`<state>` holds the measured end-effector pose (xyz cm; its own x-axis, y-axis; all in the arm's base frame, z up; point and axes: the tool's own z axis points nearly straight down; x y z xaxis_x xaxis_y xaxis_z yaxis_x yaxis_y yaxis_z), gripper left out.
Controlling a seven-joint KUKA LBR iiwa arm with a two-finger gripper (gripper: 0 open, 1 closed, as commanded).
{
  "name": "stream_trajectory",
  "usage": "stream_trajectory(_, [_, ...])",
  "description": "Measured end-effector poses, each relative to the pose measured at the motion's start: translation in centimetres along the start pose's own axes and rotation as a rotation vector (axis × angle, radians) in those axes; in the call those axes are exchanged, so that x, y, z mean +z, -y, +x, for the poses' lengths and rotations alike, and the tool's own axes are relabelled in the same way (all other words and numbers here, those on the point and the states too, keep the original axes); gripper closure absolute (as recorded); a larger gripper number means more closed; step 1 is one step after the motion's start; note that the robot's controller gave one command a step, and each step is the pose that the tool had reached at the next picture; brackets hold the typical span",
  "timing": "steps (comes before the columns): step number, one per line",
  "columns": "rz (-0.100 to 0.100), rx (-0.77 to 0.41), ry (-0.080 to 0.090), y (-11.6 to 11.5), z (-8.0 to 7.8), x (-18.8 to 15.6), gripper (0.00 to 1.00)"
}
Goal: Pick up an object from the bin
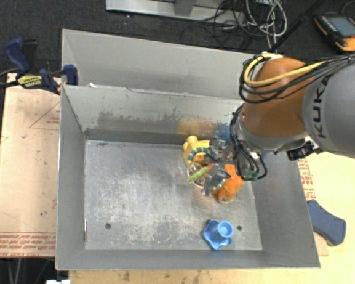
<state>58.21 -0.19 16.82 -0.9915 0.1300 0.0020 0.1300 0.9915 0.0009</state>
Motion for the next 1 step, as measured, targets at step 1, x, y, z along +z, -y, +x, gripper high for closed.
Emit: stream_trajectory(1, [0.0, -0.006, 0.002, -0.17, -0.87, -5.8, 1.0])
